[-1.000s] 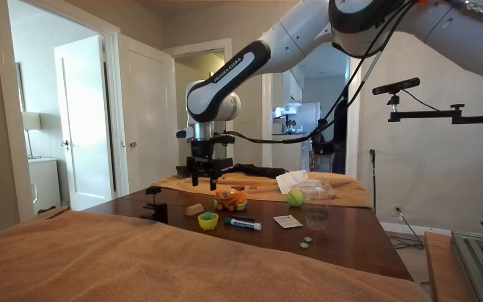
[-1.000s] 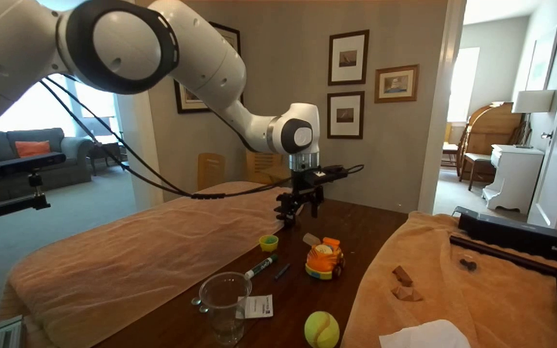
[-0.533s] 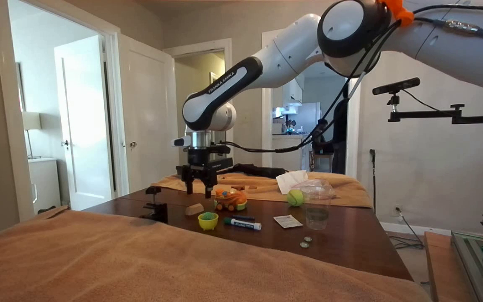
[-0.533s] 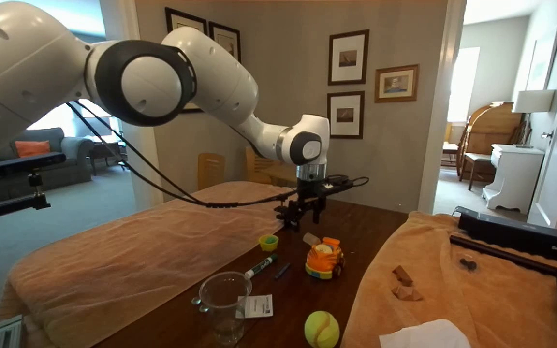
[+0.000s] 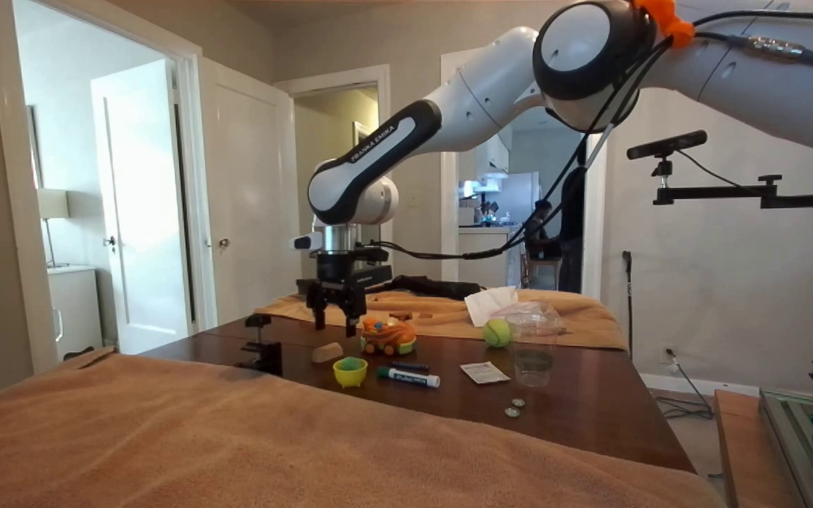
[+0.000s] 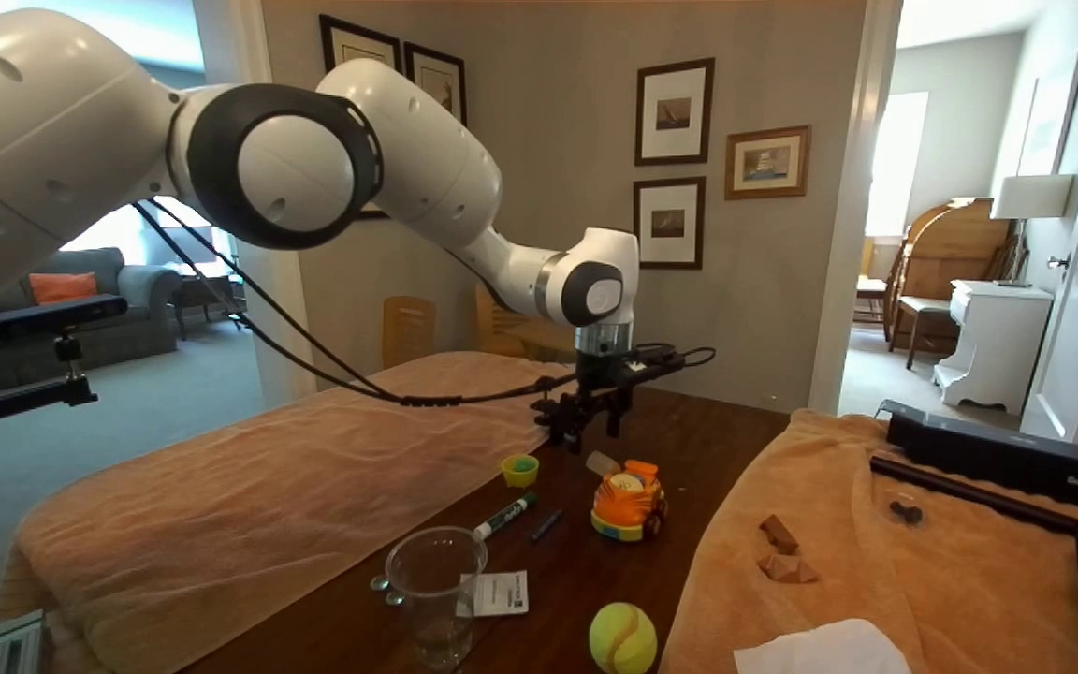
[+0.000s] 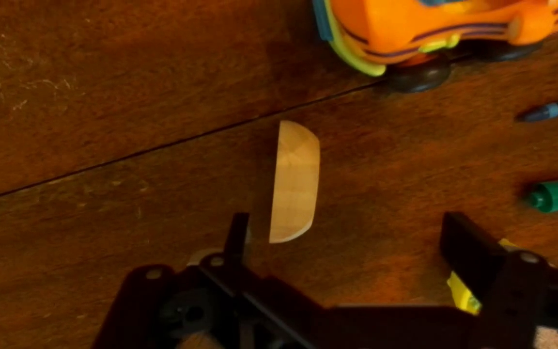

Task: Put the wooden block in the clear cup.

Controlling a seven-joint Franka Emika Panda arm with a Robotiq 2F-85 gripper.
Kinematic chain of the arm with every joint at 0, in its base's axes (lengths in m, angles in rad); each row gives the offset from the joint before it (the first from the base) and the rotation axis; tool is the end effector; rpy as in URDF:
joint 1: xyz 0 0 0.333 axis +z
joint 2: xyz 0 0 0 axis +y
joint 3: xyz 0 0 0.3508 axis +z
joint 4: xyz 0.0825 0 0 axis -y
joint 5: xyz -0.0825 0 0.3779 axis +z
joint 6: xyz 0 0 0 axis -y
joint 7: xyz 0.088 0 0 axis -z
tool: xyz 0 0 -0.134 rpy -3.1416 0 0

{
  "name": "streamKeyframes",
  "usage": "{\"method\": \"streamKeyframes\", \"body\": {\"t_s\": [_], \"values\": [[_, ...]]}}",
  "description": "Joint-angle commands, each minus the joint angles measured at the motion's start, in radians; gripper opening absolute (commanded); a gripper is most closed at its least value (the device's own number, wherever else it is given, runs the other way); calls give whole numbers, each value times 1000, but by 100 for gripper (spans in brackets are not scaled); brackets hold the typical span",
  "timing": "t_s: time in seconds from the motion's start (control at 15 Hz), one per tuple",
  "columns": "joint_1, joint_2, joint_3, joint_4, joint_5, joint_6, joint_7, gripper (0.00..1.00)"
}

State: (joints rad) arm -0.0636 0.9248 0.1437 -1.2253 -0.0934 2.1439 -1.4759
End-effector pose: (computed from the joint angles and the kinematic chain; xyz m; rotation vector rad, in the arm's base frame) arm 0.7787 0.0262 0.2102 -2.2259 -2.1798 -0.0394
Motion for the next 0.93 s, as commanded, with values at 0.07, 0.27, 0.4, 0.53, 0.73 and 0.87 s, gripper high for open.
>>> {"method": "streamKeyframes", "body": {"t_s": [0.07, 0.27, 0.4, 0.53, 0.73, 0.87], "values": [[4, 55, 5, 52, 14, 60, -19, 100], [9, 80, 10, 73, 12, 76, -24, 100], [11, 98, 14, 93, 14, 72, -25, 100], [13, 117, 17, 119, 14, 64, -27, 94], [14, 144, 16, 154, 12, 58, -36, 81], [14, 159, 16, 176, 13, 56, -42, 62]]}}
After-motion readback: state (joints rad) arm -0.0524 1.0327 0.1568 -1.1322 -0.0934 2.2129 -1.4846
